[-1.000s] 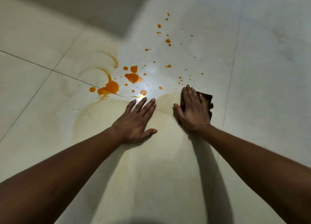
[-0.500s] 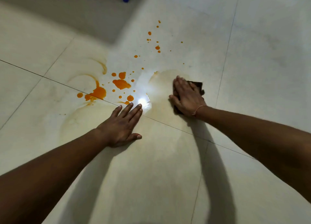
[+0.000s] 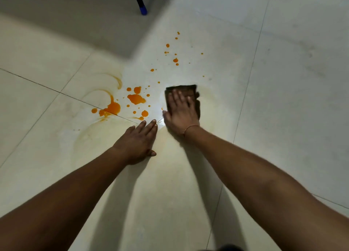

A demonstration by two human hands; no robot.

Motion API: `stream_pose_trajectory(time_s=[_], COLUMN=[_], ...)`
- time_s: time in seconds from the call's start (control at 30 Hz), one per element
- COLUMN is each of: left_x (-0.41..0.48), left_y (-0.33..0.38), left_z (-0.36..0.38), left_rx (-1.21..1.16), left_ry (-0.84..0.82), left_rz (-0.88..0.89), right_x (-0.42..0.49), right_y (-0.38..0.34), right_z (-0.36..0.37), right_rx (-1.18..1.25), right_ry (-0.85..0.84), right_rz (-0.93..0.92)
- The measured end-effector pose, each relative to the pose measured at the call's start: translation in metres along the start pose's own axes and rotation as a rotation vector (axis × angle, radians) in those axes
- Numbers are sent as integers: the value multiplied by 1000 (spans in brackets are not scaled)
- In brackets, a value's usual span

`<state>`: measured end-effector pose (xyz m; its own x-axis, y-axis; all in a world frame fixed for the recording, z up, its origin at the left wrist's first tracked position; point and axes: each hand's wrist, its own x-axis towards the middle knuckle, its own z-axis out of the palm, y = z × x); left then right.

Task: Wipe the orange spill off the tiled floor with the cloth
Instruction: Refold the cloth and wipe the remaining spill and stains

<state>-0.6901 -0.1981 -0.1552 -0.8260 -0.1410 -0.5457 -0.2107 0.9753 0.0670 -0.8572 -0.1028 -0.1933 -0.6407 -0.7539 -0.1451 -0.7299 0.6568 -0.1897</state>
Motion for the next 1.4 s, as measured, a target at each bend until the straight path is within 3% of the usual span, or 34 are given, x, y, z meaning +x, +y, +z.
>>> stream_pose_trajectory(time_s=[0.07, 0.17, 0.27, 0.33, 0.43, 0.53, 0.63, 0.7, 0.73, 0.87, 0.97, 1.03, 1.1, 1.17, 1.3, 1.4], left_x=[-21, -61, -75, -68, -60, -65, -64, -63, -63, -71, -83, -89, -80, -56, 10, 20], left_y=[4, -9, -49, -73, -93, -95, -94, -93, -93, -93, -96, -96, -89, -73, -32, -19], left_z=[9, 23, 28, 28, 27, 32, 37, 40, 41, 45, 56, 63, 56, 37, 15, 36], left_rx=[-114, -204, -200, -215, -283, -359, -393, -388, -395, -436, -523, -500, -433, -370, -374, -336], left_ry=[60, 64, 89, 92, 34, -14, 13, 18, 23, 94, 242, 374, 479, 502, 399, 441], left_rz=[-94, -227, -305, -383, -475, -464, -461, -455, -455, -468, -484, -474, -415, -333, -308, -402], right_x=[-48, -87, -28, 13, -8, -78, -42, 21, 46, 32, -17, -26, -16, 2, 20, 22], right_y=[-15, 11, 17, -16, -74, -54, -12, -34, -63, -160, -131, -109, -92, -72, -41, -34], right_z=[9, 8, 2, 4, 21, 24, 12, 7, 10, 28, 21, 5, -9, -11, 9, 21], right_rx=[6, 25, 33, 37, 37, 40, 47, 36, 15, 69, 365, 651, 798, 674, 211, 181], right_ry=[-48, -78, -28, -10, -49, -90, -3, 18, 19, -115, -241, -266, -98, 47, 11, 69], right_rz=[-177, -252, -19, 68, -189, -369, -146, 22, 24, -372, -525, -386, -135, -3, -98, -118])
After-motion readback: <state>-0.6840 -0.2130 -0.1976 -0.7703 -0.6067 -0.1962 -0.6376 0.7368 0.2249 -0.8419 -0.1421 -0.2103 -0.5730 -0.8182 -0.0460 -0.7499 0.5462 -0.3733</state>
